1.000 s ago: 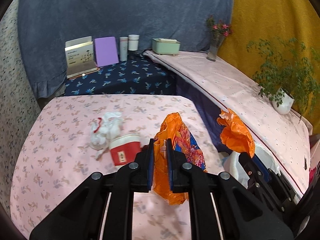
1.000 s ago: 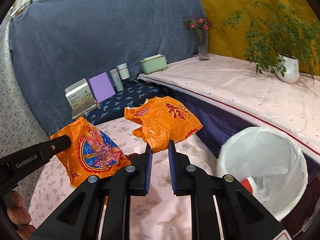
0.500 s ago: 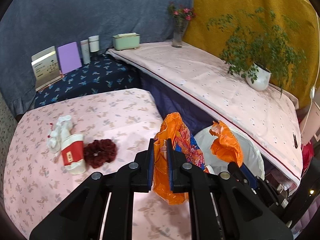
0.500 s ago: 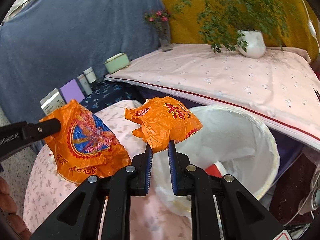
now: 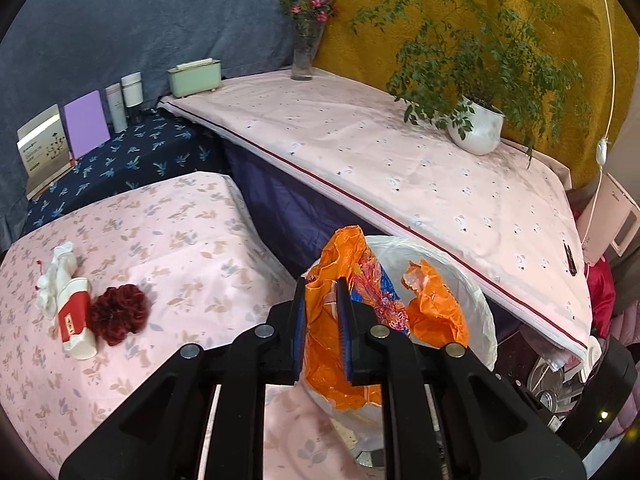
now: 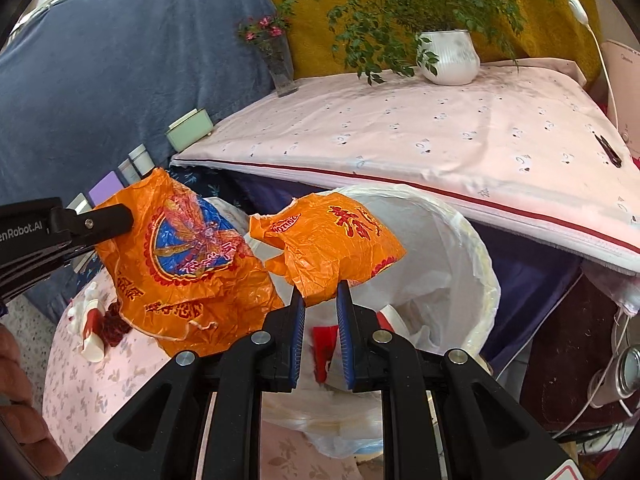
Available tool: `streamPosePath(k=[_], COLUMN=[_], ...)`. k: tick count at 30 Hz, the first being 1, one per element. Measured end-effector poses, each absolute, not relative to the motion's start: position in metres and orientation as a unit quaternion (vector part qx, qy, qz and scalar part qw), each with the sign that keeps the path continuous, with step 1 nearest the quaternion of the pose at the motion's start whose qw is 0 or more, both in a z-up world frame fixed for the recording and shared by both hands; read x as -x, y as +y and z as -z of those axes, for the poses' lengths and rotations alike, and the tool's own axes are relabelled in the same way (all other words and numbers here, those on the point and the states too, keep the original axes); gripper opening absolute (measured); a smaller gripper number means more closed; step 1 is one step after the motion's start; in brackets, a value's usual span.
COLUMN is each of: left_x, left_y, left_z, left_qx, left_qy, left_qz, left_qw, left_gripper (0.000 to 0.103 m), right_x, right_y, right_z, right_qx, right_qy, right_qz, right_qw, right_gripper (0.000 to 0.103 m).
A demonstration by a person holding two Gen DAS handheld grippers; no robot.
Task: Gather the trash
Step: 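Carry both orange bags over the bin and open both grippers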
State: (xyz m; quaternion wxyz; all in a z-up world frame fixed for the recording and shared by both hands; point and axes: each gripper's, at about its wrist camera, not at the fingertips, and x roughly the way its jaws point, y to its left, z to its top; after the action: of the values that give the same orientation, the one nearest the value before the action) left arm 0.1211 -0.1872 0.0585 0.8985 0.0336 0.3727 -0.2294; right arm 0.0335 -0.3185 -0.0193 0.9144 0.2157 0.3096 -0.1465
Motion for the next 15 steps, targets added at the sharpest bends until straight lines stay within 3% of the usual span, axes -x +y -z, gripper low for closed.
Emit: streamPosePath(k=[2, 4, 15], left_x=[-0.121, -0.120, -0.124], left_y=[-0.192, -0.194, -0.190], left_z=[-0.055, -0.054, -0.043], left_qx=[-0.034, -0.033, -0.040], left_qy=[0.373, 0.371, 0.374], left_qz=[0.231, 0.234, 0.215], left_qw=[0.898, 0.898, 0.901], left_gripper=[0.030, 0.051, 0.061], right_x=[-0.032, -0.031, -0.035], right_y=[-0.323, -0.328, -0.332], right_z=[0.021, 0.024, 0.030], right_qx=[-0.219, -0.225, -0.235], right_qy=[0.311, 0.312, 0.318], right_qz=[0.149, 0.151, 0.147], right_qw=[0.913, 0.911, 0.907], right_gripper=[0.015, 0.016, 0.028])
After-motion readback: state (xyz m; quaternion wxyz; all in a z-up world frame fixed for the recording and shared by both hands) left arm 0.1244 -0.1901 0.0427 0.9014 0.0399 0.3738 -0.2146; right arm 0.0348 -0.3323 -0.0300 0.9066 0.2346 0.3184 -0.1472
